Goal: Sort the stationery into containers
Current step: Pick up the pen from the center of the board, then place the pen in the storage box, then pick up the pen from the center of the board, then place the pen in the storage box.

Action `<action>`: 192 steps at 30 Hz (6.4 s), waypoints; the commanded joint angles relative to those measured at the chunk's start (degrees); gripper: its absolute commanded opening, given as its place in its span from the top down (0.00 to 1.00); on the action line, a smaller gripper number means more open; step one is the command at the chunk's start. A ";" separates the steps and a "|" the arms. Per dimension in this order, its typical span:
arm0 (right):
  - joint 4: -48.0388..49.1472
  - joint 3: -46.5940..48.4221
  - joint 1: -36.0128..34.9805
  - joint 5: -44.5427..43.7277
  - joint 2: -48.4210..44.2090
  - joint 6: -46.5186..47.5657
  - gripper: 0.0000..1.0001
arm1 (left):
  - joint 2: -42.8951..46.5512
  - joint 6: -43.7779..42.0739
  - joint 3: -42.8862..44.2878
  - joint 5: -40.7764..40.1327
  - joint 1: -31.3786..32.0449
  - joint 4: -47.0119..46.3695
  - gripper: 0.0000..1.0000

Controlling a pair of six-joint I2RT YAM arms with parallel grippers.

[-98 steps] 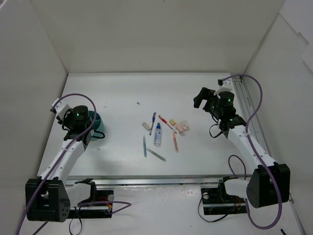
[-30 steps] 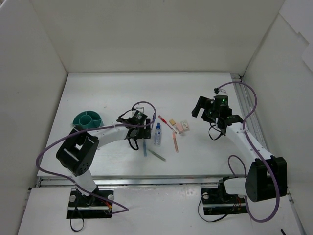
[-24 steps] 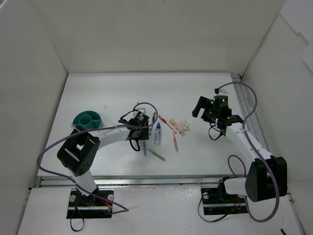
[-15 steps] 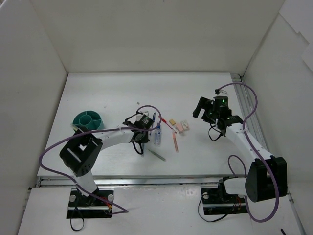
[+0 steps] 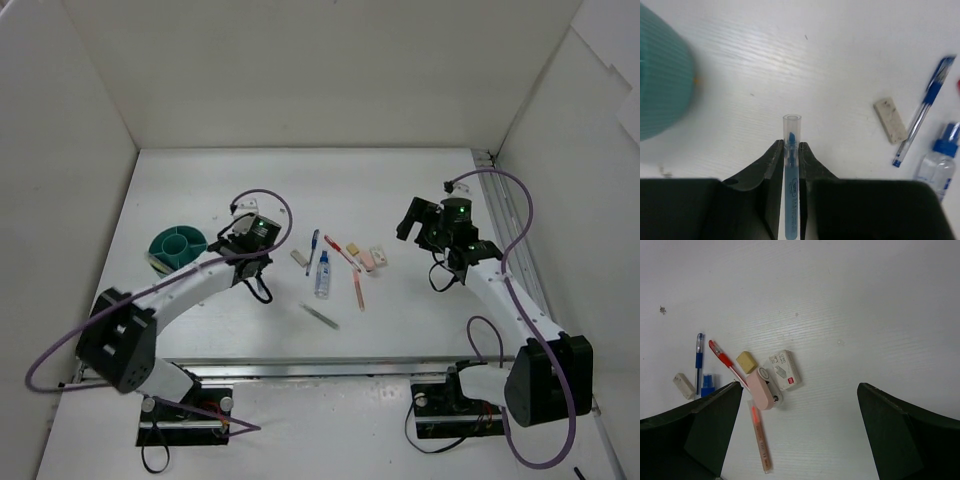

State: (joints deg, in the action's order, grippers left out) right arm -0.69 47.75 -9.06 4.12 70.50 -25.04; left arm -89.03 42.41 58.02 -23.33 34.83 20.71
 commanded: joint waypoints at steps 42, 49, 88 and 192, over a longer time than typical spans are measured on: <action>6.23 -1.78 -0.17 -7.02 -4.67 5.09 0.02 | 18.99 9.09 -10.20 -34.77 -32.10 -15.17 1.00; 6.23 -1.78 0.09 -7.46 -3.18 5.26 0.02 | 18.55 11.11 -11.96 -31.34 -32.10 -15.09 0.96; 1.49 -3.54 0.01 -13.86 -10.03 -1.24 0.02 | 25.85 10.13 -1.24 -2.29 -11.11 4.33 0.00; -3.79 -15.14 -0.08 -19.32 -22.16 -7.04 0.02 | 6.16 91.26 5.00 -64.21 -10.57 66.65 1.00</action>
State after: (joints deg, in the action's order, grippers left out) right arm -7.73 32.23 -9.06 -12.75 48.01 -32.75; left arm -83.20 113.45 60.36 -82.65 26.09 75.66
